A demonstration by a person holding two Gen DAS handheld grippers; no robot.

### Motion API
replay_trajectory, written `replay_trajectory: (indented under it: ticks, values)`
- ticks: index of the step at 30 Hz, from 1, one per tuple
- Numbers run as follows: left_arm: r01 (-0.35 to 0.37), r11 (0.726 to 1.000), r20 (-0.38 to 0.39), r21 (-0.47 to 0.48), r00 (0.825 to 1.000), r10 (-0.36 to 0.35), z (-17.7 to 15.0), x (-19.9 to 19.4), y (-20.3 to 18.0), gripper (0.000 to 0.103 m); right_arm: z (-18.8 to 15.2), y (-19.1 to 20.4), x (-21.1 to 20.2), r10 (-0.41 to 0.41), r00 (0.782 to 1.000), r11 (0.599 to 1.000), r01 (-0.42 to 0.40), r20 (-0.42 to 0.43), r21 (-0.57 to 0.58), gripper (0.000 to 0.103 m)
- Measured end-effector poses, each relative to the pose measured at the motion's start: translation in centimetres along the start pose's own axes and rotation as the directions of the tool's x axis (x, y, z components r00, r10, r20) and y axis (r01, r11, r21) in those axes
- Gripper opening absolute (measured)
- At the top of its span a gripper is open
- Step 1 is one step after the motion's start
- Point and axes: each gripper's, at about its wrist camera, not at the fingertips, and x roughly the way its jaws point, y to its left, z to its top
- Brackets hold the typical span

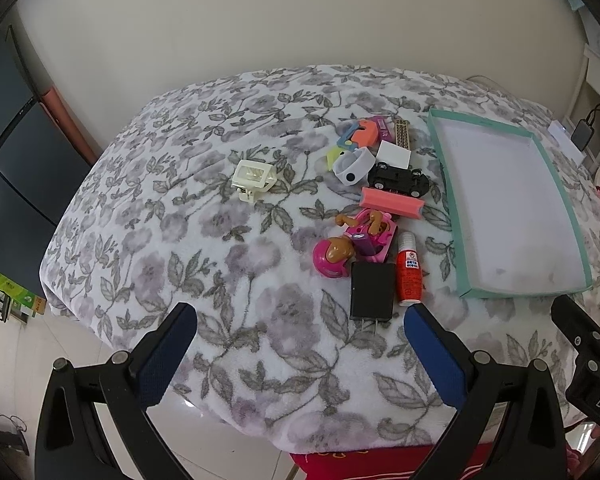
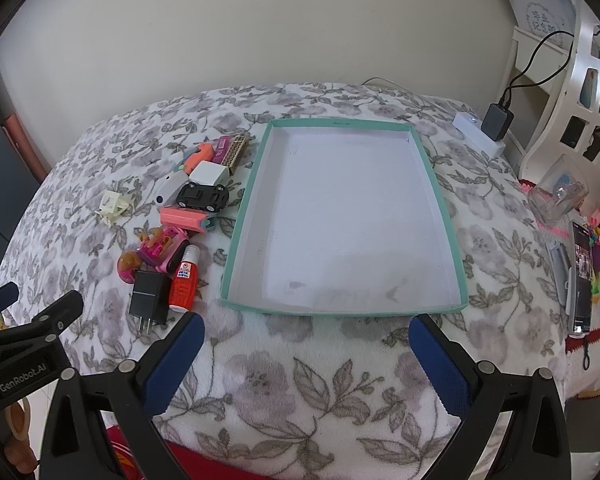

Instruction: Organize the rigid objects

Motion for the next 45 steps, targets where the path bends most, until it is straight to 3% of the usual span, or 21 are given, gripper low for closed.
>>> replay_trajectory:
  ticks: [36, 40, 45]
  values:
    - [-0.001, 1.0, -0.012, 0.003, 1.0, 0.001, -0.1, 0.2, 0.0, 0.103, -0.1, 0.1, 0.2, 0.0, 1.0, 1.0, 0.0, -0.006, -0.004, 0.103]
    - [0.016, 1.0, -0.014, -0.009, 1.0, -0.016, 0.0, 0.2, 0.2, 0.103, -0.1, 0.2, 0.3, 0.002, 1.0, 1.0, -0.002, -0.009, -0.006, 0.103]
    - [0.091, 0.996, -0.047, -0.02, 0.995, -0.092, 1.0, 0.8, 0.8, 0.103, 0.7, 0.5, -0.3, 0.031, 1.0, 0.999, -0.031, 0.005, -0.034, 0.103]
